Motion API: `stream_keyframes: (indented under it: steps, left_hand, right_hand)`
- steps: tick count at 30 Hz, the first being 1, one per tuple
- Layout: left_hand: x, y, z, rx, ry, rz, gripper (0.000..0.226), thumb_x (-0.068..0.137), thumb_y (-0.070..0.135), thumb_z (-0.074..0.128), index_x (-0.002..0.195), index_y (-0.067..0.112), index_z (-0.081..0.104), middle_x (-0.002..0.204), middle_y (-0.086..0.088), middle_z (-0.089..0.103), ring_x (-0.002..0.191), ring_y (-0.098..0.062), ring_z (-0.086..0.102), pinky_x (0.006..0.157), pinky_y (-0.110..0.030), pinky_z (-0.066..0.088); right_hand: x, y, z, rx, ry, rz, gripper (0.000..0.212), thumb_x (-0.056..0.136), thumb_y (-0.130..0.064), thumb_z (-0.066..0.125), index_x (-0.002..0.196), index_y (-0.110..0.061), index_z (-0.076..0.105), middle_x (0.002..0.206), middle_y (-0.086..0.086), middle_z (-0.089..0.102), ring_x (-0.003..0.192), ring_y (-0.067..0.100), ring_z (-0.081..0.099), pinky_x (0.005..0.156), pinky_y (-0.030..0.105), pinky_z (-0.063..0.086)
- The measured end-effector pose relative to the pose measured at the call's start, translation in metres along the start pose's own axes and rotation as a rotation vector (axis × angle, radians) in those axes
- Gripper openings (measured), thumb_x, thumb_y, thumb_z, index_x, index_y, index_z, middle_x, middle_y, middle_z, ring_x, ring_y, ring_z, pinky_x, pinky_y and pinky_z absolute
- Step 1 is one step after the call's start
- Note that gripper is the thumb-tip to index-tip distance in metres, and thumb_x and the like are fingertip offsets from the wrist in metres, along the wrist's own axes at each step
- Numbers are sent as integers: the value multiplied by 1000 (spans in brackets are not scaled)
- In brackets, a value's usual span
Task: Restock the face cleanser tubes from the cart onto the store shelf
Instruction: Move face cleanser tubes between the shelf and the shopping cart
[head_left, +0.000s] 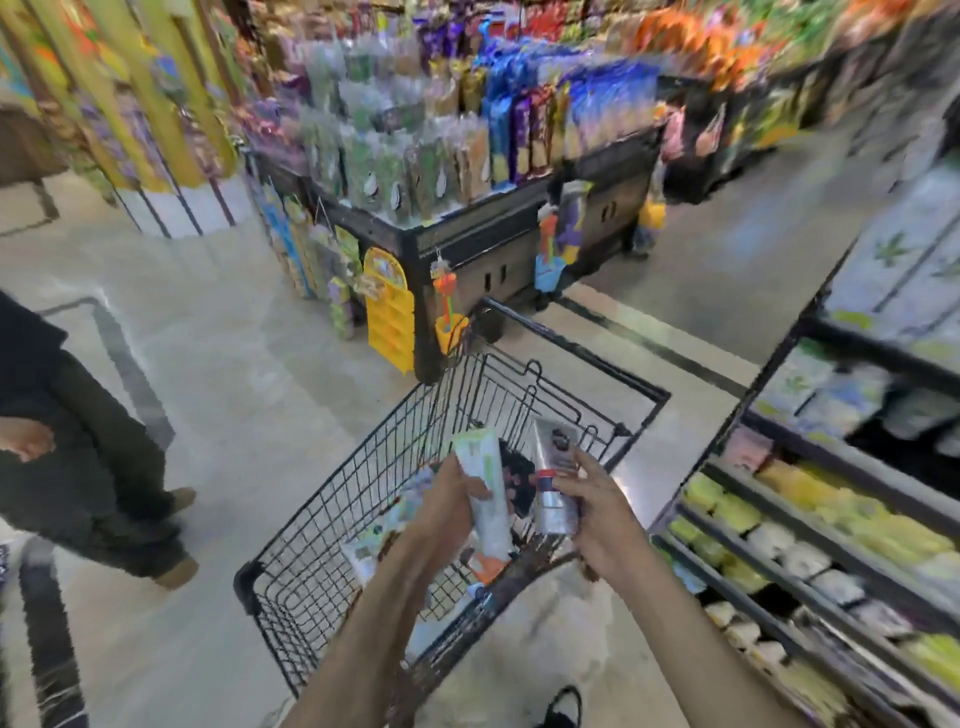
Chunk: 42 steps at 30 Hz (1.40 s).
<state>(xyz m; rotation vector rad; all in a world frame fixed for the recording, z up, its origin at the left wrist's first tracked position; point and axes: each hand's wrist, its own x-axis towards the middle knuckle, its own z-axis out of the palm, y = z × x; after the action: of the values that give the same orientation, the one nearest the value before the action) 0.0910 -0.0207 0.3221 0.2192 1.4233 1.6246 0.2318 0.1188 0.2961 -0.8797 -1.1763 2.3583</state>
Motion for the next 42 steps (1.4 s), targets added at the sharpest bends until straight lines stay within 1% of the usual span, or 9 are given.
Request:
stream_keyframes:
  steps: [5,9,15,19,25,29,32,35,42]
  left_hand:
    - [-23,-17,72,95,-168,-24,45,86,-23,54,120,5,60,113,-22,70,98,-35,71,80,-48,58]
    - [-44,-38,144,73,-371,17,50,85,-19,59,131,3,60,122,-28,69,109,-46,67,102,-60,50]
    - [-88,-87,269,115,-534,17,54,78,-2,76,130,5,63,127,-22,68,121,-45,63,100,-66,50]
    - [-133,-118,350,115,-634,-13,64,74,-4,77,134,3,59,124,-22,70,106,-37,70,75,-44,62]
    - [-181,-164,439,64,-659,-64,70,71,-7,75,137,2,53,130,-26,66,118,-47,64,80,-46,60]
    - [-206,-182,477,110,-708,-45,65,78,-21,67,136,6,52,125,-22,69,101,-33,73,73,-40,61]
    - [-213,-190,505,141,-740,-8,76,66,-15,76,134,9,55,126,-16,69,110,-34,70,82,-45,61]
    - [-211,-196,532,181,-778,26,63,79,-17,72,133,12,58,123,-10,71,108,-32,71,87,-47,60]
    - [-190,-212,585,179,-781,68,62,84,-12,73,138,14,57,125,-4,73,115,-26,69,97,-48,58]
  right_hand:
    - [-91,-20,-53,-12,127,-181,58,74,1,77,130,-5,62,116,21,74,96,32,72,74,37,60]
    - [-158,-42,-105,26,265,-314,61,74,1,78,132,-8,61,119,23,73,105,36,71,86,41,58]
    - [-272,-74,-197,44,472,-451,61,77,-4,81,134,-10,60,113,17,76,105,34,73,92,46,58]
    - [-351,-91,-259,3,566,-497,43,87,0,76,127,-12,64,102,9,79,79,14,74,57,21,52]
    - [-437,-109,-335,10,695,-554,46,85,-2,79,127,-11,62,109,14,78,94,25,75,82,39,59]
    - [-471,-121,-370,10,740,-568,42,86,-3,78,125,-10,65,112,15,77,92,22,74,69,26,56]
    - [-487,-128,-392,43,773,-586,41,86,-4,78,124,-11,66,112,10,77,93,23,74,73,32,58]
    - [-496,-137,-414,40,792,-592,44,86,-7,79,127,-13,63,116,9,77,106,30,73,90,47,59]
    - [-497,-162,-460,6,823,-596,40,87,-9,79,125,-12,65,113,10,77,103,30,74,89,47,59]
